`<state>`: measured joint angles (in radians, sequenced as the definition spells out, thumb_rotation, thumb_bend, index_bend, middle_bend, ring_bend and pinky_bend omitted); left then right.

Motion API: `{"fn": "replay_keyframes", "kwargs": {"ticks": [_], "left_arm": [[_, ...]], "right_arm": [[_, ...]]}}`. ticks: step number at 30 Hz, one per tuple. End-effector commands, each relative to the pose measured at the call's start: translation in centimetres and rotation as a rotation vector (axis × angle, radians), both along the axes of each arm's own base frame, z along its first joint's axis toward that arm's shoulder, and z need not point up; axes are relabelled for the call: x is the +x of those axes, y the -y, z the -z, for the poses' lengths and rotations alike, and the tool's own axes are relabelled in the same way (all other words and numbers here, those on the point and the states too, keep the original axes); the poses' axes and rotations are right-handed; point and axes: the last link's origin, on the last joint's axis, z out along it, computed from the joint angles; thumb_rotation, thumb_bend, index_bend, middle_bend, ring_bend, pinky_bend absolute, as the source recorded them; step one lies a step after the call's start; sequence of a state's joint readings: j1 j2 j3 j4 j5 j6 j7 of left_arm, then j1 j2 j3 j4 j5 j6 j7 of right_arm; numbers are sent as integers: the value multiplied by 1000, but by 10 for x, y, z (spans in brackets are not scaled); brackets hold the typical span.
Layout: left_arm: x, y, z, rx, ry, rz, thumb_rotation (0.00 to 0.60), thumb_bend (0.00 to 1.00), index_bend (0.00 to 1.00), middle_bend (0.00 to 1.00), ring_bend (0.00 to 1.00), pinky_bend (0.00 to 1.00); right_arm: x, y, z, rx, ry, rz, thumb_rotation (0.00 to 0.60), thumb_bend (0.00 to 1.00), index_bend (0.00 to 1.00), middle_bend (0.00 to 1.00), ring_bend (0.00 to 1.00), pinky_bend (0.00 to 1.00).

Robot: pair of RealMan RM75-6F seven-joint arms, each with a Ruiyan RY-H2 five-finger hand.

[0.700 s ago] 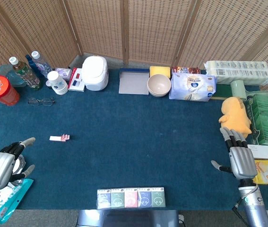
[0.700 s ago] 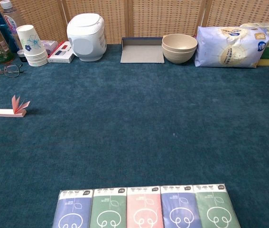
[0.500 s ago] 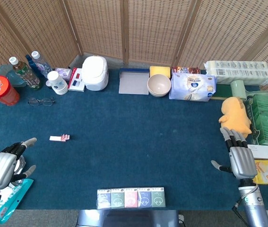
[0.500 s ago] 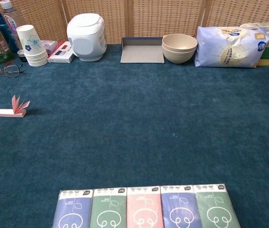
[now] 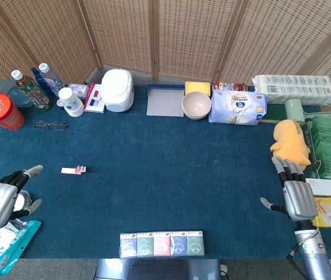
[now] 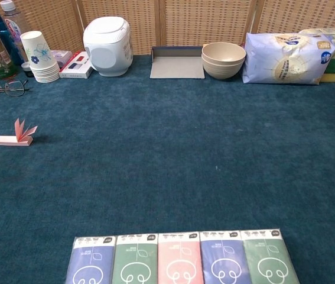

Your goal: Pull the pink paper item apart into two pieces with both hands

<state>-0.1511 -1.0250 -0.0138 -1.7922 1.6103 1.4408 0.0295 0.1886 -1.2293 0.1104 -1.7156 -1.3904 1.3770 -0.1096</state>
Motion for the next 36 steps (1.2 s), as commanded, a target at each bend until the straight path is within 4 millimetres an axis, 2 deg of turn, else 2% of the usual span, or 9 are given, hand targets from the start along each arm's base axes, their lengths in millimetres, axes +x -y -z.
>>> {"fn": "replay_keyframes", "kwargs": {"ticks": [1, 3, 5, 8, 13, 16, 19, 23, 36], "left_arm": [[-1, -12, -4, -9, -33, 12, 600, 217, 170, 300, 307, 403], [-2, -22, -7, -22, -61, 16, 600, 220, 172, 313, 340, 434], [-2, -33, -9, -36, -92, 24, 600, 222, 180, 359, 401, 511], [0, -47, -10, -55, -130, 34, 600, 225, 218, 520, 582, 680], [0, -71, -1, -90, -182, 51, 600, 224, 264, 815, 868, 890], [-1, -83, 8, -109, -206, 56, 600, 225, 303, 919, 956, 972], [-4, -92, 15, -124, -218, 54, 600, 247, 316, 963, 996, 999], [-10, -103, 25, -144, -251, 45, 600, 303, 320, 984, 1000, 1000], [-28, -117, 53, -199, -274, -24, 600, 307, 402, 1000, 1000, 1000]], "right_arm": [[1, 2, 0, 5, 3, -4, 558, 87, 0, 16, 0, 91], [2, 3, 1, 10, 3, -6, 558, 87, 0, 16, 0, 91], [2, 4, 2, 15, 4, -7, 559, 88, 0, 16, 0, 91], [2, 5, 3, 19, 6, -4, 558, 88, 0, 16, 0, 91], [0, 7, 4, 19, 12, 8, 558, 88, 0, 16, 0, 91], [-1, 7, 4, 21, 10, 14, 558, 88, 0, 16, 0, 91], [-2, 8, 4, 20, 10, 20, 559, 89, 0, 19, 0, 91], [-3, 9, 4, 19, 10, 24, 560, 88, 0, 21, 0, 91], [-5, 12, 7, 21, 11, 34, 558, 88, 0, 23, 0, 97]]}}
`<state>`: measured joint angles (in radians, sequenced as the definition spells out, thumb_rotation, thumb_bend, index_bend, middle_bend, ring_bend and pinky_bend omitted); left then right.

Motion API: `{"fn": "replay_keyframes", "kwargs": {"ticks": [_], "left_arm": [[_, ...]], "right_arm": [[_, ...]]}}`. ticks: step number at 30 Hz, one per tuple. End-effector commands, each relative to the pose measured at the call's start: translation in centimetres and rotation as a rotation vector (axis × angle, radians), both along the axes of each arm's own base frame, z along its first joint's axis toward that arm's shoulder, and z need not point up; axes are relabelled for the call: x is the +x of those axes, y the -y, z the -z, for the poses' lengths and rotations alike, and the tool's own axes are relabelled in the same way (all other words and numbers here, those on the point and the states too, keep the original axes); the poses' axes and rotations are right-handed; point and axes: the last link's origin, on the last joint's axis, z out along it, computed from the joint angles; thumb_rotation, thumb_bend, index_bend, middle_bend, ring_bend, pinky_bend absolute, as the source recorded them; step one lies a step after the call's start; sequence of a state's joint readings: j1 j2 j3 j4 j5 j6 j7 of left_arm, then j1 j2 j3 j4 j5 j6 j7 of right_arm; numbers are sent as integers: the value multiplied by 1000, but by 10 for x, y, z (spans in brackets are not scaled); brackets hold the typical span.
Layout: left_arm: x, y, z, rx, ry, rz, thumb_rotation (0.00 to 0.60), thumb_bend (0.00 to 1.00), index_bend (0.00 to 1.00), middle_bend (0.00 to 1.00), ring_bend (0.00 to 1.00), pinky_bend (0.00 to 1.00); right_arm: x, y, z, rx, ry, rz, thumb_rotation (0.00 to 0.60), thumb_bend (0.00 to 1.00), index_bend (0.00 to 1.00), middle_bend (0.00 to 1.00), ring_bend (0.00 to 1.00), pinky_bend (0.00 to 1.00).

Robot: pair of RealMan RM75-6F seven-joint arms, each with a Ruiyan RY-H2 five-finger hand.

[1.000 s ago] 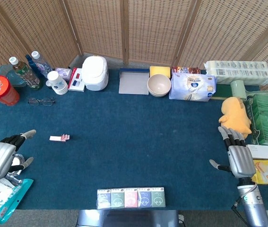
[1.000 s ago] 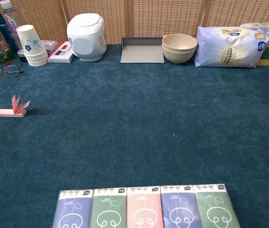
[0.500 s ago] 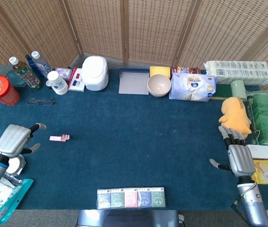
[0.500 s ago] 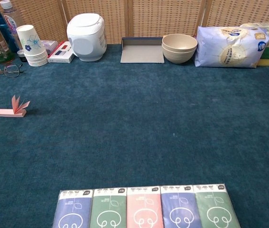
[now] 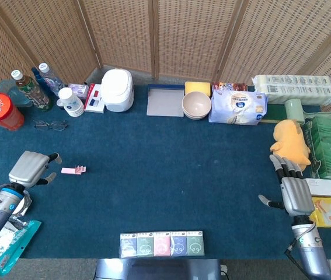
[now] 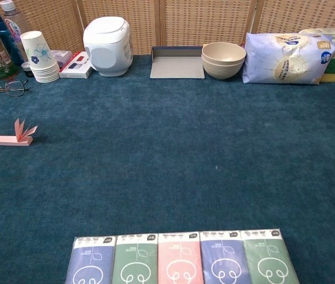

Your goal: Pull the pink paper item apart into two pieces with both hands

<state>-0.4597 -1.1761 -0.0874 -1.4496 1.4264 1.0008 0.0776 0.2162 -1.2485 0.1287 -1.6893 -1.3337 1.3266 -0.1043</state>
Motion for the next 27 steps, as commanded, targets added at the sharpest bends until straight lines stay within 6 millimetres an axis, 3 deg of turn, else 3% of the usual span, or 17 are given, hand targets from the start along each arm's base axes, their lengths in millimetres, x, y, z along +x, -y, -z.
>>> {"fn": "replay_keyframes", "kwargs": {"ticks": [1, 17, 27], "left_arm": [[-7, -4, 6, -8, -11, -26, 600, 307, 402, 1000, 1000, 1000], [-41, -19, 26, 13, -63, -121, 600, 305, 402, 1000, 1000, 1000], [-48, -24, 48, 10, -56, -143, 600, 305, 414, 1000, 1000, 1000]], "right_arm": [[0, 0, 0, 0, 0, 1, 559, 88, 0, 23, 0, 97], [1, 2, 4, 7, -6, 9, 558, 88, 0, 24, 0, 98], [1, 3, 3, 3, -8, 19, 559, 89, 0, 24, 0, 98]]}}
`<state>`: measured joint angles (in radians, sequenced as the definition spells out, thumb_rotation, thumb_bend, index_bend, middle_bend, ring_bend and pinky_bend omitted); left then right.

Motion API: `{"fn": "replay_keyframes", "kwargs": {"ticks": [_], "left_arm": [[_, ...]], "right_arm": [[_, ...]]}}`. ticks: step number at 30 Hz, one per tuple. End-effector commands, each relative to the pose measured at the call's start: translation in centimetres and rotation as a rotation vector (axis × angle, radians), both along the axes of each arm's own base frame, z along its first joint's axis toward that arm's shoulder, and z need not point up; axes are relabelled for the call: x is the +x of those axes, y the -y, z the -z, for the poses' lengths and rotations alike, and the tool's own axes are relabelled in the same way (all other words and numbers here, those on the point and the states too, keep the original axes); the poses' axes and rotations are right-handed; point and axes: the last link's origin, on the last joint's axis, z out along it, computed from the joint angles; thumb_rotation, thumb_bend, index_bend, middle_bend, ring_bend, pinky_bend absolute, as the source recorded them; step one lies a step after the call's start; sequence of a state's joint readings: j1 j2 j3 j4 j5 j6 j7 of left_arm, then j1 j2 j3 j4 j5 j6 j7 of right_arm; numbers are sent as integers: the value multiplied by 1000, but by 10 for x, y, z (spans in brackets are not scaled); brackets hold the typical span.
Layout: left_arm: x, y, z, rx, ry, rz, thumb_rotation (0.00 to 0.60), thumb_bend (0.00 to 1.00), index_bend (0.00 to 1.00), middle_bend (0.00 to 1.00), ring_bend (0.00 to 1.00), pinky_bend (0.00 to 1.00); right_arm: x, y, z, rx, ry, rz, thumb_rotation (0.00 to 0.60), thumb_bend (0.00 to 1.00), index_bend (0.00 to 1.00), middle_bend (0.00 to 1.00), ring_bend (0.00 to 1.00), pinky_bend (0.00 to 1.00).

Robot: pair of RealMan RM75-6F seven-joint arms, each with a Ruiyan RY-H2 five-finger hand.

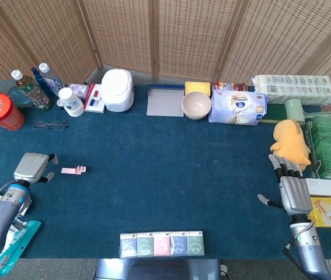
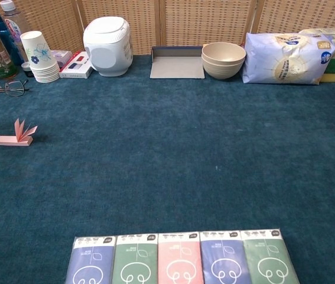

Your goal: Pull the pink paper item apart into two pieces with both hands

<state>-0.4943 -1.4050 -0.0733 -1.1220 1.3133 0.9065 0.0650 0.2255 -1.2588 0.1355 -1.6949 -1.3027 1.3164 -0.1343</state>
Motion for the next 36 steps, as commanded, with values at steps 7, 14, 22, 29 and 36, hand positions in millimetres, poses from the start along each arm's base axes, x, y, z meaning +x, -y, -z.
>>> {"fn": "replay_keyframes", "kwargs": {"ticks": [7, 14, 22, 29, 36], "left_arm": [[3, -4, 16, 6, 16, 1, 600, 305, 417, 1000, 1000, 1000], [7, -5, 22, 6, 22, 9, 600, 305, 423, 1000, 1000, 1000], [11, -6, 27, 4, 26, 16, 600, 305, 426, 1000, 1000, 1000], [11, -4, 28, 1, 23, 18, 600, 305, 426, 1000, 1000, 1000], [10, -3, 31, -3, 17, 15, 600, 305, 426, 1000, 1000, 1000]], "right_arm": [[-3, -2, -3, -7, 0, 12, 559, 89, 0, 24, 0, 98], [-6, -4, -6, -15, 6, 19, 559, 88, 0, 24, 0, 98], [-8, -6, -9, -23, 13, 25, 559, 89, 0, 24, 0, 98], [-9, -7, -10, -24, 20, 27, 559, 89, 0, 24, 0, 98], [-11, -7, -11, -25, 23, 30, 560, 89, 0, 24, 0, 98]]}}
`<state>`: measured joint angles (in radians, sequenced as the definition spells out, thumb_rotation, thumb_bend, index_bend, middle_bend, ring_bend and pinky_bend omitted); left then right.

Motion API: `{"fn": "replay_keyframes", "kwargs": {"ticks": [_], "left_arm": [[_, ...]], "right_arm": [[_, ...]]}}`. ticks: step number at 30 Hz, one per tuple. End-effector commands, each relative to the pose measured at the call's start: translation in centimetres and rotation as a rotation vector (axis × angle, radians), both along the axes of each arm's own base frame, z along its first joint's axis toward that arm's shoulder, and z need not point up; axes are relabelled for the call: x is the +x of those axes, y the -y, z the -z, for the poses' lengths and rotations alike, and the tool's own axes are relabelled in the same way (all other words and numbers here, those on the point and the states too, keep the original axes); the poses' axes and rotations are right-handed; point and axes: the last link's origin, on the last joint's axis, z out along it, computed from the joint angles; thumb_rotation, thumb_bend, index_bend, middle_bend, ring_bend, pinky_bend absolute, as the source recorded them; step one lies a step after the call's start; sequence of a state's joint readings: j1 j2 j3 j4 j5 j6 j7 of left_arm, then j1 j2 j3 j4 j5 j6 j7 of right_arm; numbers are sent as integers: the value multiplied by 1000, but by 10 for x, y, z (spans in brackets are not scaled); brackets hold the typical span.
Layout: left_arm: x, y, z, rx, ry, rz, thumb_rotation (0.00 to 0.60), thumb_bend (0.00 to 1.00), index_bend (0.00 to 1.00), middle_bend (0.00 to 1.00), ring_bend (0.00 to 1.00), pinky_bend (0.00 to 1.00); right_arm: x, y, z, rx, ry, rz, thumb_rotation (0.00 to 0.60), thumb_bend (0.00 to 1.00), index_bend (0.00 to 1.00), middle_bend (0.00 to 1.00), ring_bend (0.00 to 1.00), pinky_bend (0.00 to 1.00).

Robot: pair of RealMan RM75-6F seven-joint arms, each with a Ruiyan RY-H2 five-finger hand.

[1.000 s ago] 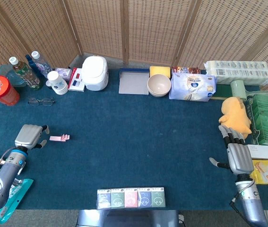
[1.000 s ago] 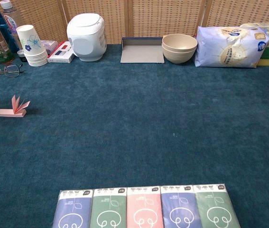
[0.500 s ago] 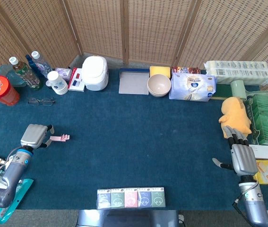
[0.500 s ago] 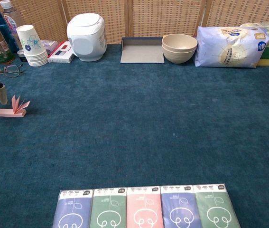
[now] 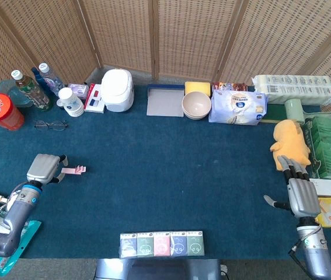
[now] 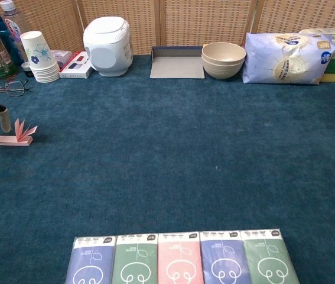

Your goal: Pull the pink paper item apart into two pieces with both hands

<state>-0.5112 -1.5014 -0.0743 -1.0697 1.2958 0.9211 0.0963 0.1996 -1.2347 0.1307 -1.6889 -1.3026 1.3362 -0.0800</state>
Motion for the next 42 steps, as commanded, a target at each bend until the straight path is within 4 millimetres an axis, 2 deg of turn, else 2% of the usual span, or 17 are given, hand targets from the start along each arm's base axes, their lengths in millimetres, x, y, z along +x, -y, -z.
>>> {"fn": "replay_keyframes", "kwargs": {"ticks": [1, 23, 33, 37, 42], "left_arm": [[0, 1, 1, -2, -2, -1, 600, 305, 426, 1000, 1000, 1000], [2, -2, 7, -11, -23, -10, 600, 305, 458, 1000, 1000, 1000], [2, -2, 8, -21, -42, -16, 600, 309, 537, 1000, 1000, 1000], [3, -2, 7, -28, -47, -19, 600, 352, 569, 1000, 1000, 1000], [15, -7, -7, -36, -55, 33, 600, 383, 610, 1000, 1000, 1000]], "right_arm": [[-1, 0, 0, 0, 0, 2, 559, 89, 0, 24, 0, 98], [-5, -2, -3, -8, 11, 18, 558, 89, 0, 24, 0, 106], [-8, -4, -5, -15, 25, 25, 559, 89, 0, 24, 0, 106], [-7, -5, -6, -19, 34, 22, 558, 89, 0, 24, 0, 106], [-4, -4, -5, -17, 56, 10, 559, 89, 0, 32, 0, 110]]}}
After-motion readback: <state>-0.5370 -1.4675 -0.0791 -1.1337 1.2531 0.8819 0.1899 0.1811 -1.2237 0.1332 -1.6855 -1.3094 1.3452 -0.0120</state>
